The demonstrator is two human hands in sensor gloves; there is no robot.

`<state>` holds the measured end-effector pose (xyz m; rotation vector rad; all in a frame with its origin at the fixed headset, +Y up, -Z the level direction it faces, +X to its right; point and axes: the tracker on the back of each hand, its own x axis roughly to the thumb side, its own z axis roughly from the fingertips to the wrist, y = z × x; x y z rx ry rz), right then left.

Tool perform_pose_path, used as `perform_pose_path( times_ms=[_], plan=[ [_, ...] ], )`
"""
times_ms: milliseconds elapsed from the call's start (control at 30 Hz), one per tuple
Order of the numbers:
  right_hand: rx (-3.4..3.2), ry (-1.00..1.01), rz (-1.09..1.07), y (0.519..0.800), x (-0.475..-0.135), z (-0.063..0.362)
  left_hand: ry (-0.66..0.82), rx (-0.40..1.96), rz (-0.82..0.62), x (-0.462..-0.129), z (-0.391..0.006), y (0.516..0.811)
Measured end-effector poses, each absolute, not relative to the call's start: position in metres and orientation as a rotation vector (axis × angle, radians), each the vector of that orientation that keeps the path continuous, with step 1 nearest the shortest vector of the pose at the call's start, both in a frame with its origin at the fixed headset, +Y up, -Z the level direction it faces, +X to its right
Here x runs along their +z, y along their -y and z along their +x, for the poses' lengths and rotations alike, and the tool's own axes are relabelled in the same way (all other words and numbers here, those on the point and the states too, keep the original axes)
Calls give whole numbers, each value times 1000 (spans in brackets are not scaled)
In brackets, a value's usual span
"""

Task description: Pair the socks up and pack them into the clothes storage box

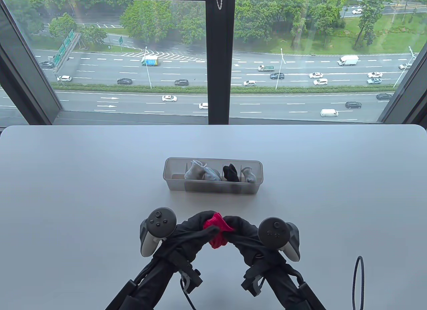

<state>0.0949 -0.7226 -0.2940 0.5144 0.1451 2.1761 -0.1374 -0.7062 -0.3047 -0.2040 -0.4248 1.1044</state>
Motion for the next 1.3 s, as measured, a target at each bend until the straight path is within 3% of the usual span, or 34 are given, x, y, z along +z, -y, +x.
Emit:
perform_pose_path(
  times_ms=[133,233,333,500,667,767,800,867,1000,1133,1200,1300],
  plan=[
    [2074,-171,438,727,-302,110,529,1155,-217,-306,-136,704],
    [2178,-121,494,723,-297,108,512,1099,-370,-307,-128,708],
    [2152,-170,529,722,-294,99,442,1025,-231,-303,-129,709],
    [2141,-211,536,727,-295,98,380,1214,-186,-303,-138,709],
    [2000,-203,441,730,-297,107,419,1166,-377,-306,-138,716],
    [2003,-243,450,732,-297,106,334,1134,-184,-304,-137,713],
    [2015,-340,484,735,-298,103,309,1141,-127,-304,-139,712],
    [2091,-344,482,738,-296,100,334,1162,-175,-305,-139,711],
    [2099,-292,453,739,-302,107,521,1168,-394,-311,-138,713],
    [2141,-288,523,731,-301,109,488,1032,-349,-310,-138,697],
    [2254,-233,487,722,-302,116,389,971,-222,-309,-147,686],
    [2564,-165,371,710,-304,138,129,843,80,-322,-172,666]
  ],
)
